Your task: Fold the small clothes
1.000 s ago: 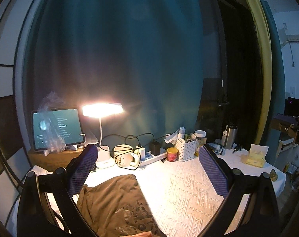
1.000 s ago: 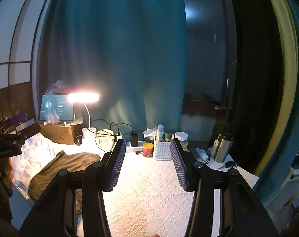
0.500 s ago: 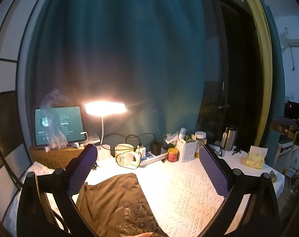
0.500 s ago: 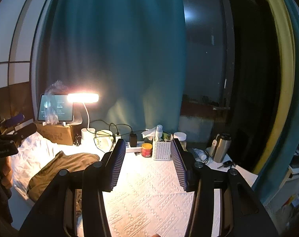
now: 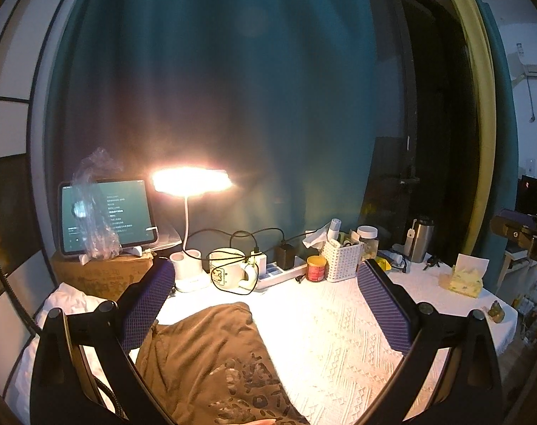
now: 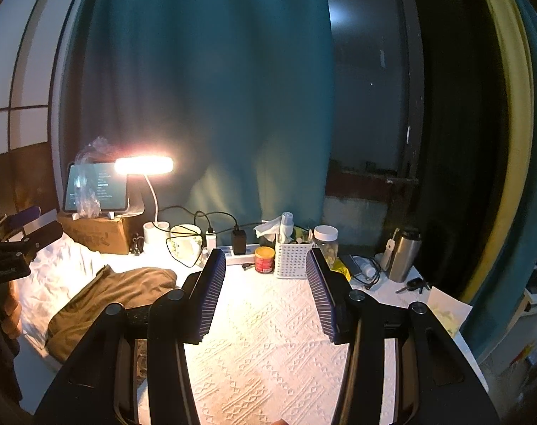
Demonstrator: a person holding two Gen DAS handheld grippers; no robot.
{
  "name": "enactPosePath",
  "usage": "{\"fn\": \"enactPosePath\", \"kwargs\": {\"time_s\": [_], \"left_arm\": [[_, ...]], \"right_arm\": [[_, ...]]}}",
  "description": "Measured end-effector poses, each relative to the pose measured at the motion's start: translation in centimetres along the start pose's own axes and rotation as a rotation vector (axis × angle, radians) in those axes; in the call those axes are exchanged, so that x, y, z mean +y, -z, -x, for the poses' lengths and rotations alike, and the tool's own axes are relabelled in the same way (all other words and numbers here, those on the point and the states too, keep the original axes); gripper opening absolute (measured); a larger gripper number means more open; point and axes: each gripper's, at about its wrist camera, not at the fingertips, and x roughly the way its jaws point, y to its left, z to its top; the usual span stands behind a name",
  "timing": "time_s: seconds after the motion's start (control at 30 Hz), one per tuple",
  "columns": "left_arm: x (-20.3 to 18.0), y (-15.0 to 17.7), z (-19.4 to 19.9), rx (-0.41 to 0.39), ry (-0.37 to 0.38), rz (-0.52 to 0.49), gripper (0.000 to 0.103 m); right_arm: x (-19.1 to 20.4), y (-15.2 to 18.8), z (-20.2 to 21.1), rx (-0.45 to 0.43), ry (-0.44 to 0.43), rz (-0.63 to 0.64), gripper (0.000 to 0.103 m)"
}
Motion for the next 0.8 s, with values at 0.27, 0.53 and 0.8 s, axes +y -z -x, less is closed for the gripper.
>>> {"fn": "enactPosePath", "kwargs": {"time_s": [0.27, 0.53, 0.8], "left_arm": [[-0.03, 0.13, -0.33, 0.008, 0.002, 0.009, 0.101], [0.05, 0.18, -0.42, 0.01, 0.002, 0.009, 0.101], [0.13, 0.24, -0.47, 0.014, 0.0, 0.013, 0.101]], "right_arm": [[-0.16, 0.07, -0.14, 0.004, 0.007, -0.004, 0.05], [-0.12, 0.16, -0.22, 0.007, 0.006, -0.001, 0.05], [-0.14, 0.39, -0.44, 0.015, 0.005, 0.0, 0.05]]}}
